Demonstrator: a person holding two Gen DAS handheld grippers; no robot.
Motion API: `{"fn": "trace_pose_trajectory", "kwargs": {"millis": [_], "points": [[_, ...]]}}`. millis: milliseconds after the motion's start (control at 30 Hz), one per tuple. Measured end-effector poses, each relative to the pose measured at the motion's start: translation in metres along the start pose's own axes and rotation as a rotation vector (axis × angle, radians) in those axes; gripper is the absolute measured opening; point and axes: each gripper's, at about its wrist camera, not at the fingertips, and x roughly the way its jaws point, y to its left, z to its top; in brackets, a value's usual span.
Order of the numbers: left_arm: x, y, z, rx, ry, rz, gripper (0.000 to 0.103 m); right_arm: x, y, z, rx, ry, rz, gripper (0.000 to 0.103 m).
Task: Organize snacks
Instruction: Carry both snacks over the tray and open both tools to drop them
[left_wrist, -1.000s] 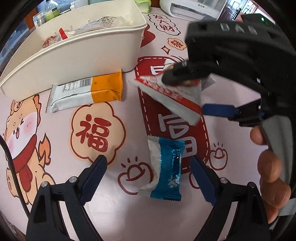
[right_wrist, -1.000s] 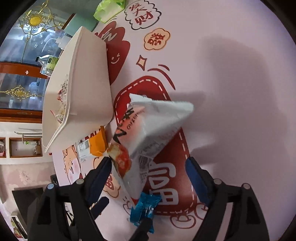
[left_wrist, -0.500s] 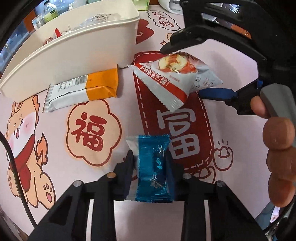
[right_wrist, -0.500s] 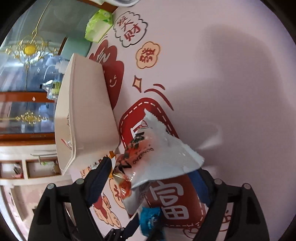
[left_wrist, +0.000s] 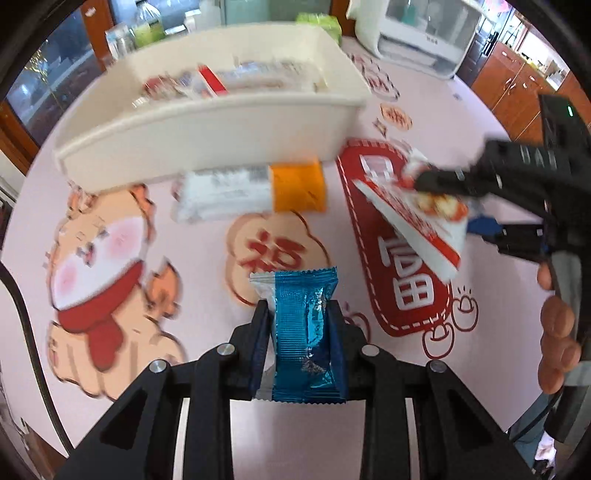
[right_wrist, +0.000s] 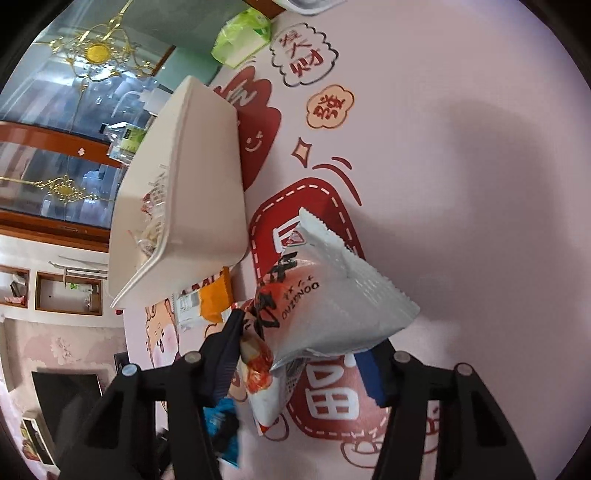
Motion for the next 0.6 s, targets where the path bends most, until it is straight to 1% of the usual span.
{"fn": "trace_pose_trajectory", "kwargs": {"millis": [100, 167, 200, 267, 333, 467, 600], "points": [[-0.019, 0.015, 0.011, 0.004, -0.036, -0.012, 0.028, -0.012, 0.008, -0.007, -0.017, -0.031, -0.004, 0.056], [-0.034, 0.035, 0.025, 0.014, -0.063, -0.030, 0.028, -0.022, 0.018, -0.012, -0.029, -0.060, -0.012, 0.056], [-0.034, 0.047, 0.034, 0.020, -0.074, -0.040, 0.028, -0.026, 0.021, -0.014, -0.031, -0.071, -0.013, 0.056], [-0.043, 0.062, 0.041, 0.035, -0.093, -0.059, 0.028, -0.036, 0.032, -0.019, -0.026, -0.106, -0.013, 0.056], [-0.053, 0.080, 0.058, 0.059, -0.115, -0.086, 0.028, -0.045, 0.044, -0.025, -0.022, -0.139, -0.019, 0.056], [-0.072, 0.117, 0.089, 0.100, -0.150, -0.126, 0.028, -0.064, 0.081, -0.036, -0.013, -0.218, -0.023, 0.056], [-0.091, 0.152, 0.121, 0.147, -0.197, -0.140, 0.028, -0.075, 0.129, -0.037, -0.037, -0.297, -0.034, 0.056]]}}
